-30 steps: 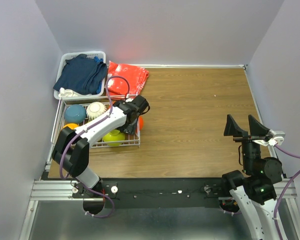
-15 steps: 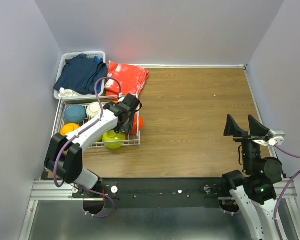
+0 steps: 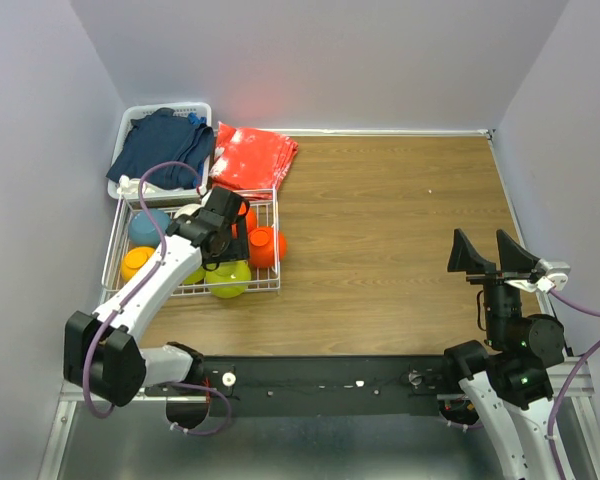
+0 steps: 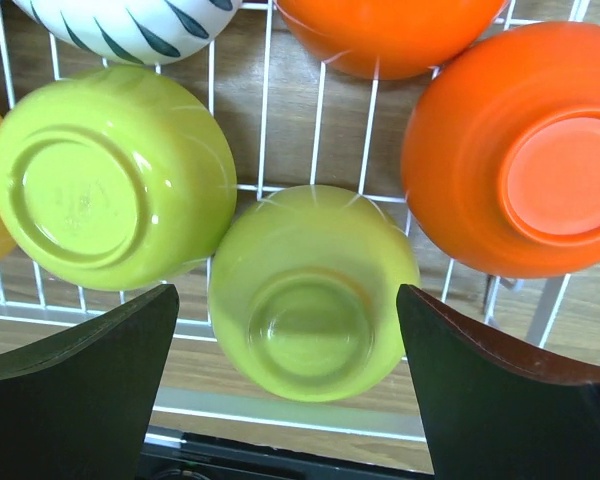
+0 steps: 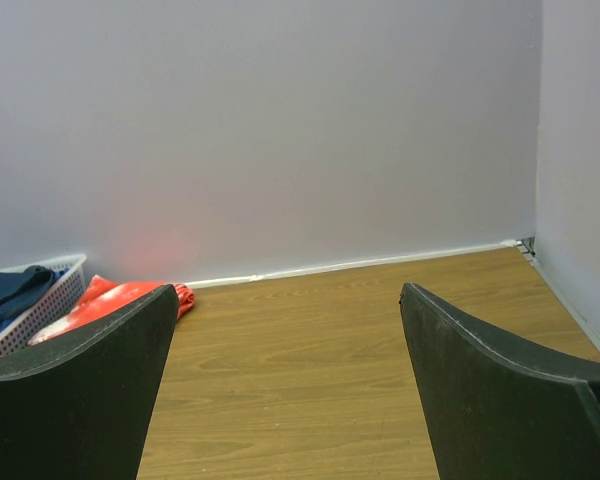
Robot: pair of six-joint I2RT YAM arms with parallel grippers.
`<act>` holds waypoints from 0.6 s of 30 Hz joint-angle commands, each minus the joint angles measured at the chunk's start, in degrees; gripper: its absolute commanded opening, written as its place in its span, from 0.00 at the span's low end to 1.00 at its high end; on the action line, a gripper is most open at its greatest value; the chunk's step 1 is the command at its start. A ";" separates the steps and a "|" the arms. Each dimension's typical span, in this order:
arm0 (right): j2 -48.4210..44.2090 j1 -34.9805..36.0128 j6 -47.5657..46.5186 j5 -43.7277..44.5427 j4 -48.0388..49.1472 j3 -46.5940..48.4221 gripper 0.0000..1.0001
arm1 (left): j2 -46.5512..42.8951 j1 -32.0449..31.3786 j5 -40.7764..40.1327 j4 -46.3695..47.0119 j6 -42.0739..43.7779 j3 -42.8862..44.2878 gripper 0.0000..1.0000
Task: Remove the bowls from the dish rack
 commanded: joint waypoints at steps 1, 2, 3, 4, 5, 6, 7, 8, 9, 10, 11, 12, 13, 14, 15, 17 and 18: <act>-1.92 0.52 0.59 0.75 -1.51 0.25 1.00 | -2.66 1.38 4.24 1.24 -2.10 -2.14 0.99; -1.83 0.52 0.59 -0.12 -1.24 0.08 1.00 | -2.92 1.47 4.50 1.59 -2.10 -2.23 0.99; -1.74 0.43 0.51 -0.74 -0.98 -0.01 1.00 | -2.92 1.64 4.94 1.85 -2.10 -2.23 0.99; -1.57 0.43 0.33 -1.36 -0.46 -0.10 1.00 | -2.92 1.56 5.21 2.47 -1.75 -2.14 0.99; -1.31 0.52 0.59 -1.97 -0.36 -0.10 1.00 | -2.92 1.55 6.17 2.82 -1.58 -2.14 0.99; -1.04 0.52 0.94 -2.15 -0.45 0.51 1.00 | -2.92 1.55 6.61 3.17 -1.31 -2.05 0.99; 0.87 0.52 1.21 -2.24 -0.54 1.04 1.00 | -2.92 1.55 6.88 3.52 -1.05 -1.88 0.99; 2.29 0.52 2.60 -2.59 -1.06 1.74 1.00 | -2.84 1.55 7.23 4.05 -0.53 -1.79 0.99; 3.69 0.43 3.57 -3.20 -1.68 3.58 1.00 | -2.92 1.55 7.67 4.49 -0.08 -1.61 0.99; 7.71 0.52 4.28 -4.25 -2.73 4.38 1.00 | -2.92 1.55 7.85 4.93 0.27 -1.61 0.99; 9.84 0.52 5.42 -8.09 -3.26 5.52 1.00 | -3.01 1.64 7.93 5.98 0.97 -1.61 0.99; 12.21 0.43 5.86 -10.39 -3.79 6.66 1.00 | -3.10 1.73 8.37 6.51 1.41 -1.70 0.99; 18.24 0.43 6.48 -12.94 -5.27 9.37 1.00 | -3.01 1.90 8.72 7.21 1.85 -1.70 0.99; 20.91 0.52 8.31 -18.18 -6.07 10.61 1.00 | -3.01 2.17 9.16 8.26 2.20 -1.79 0.99; 24.41 0.52 9.46 -20.32 -6.60 11.76 1.00 | -3.10 2.34 9.69 8.97 2.81 -1.79 0.99; 32.83 0.52 12.27 -26.55 -7.30 14.92 1.00 | -3.45 3.30 11.44 11.42 3.34 -2.23 0.99; 35.32 0.52 12.89 -28.33 -7.48 15.98 1.00 | -3.62 3.66 12.06 12.39 3.35 -2.66 0.99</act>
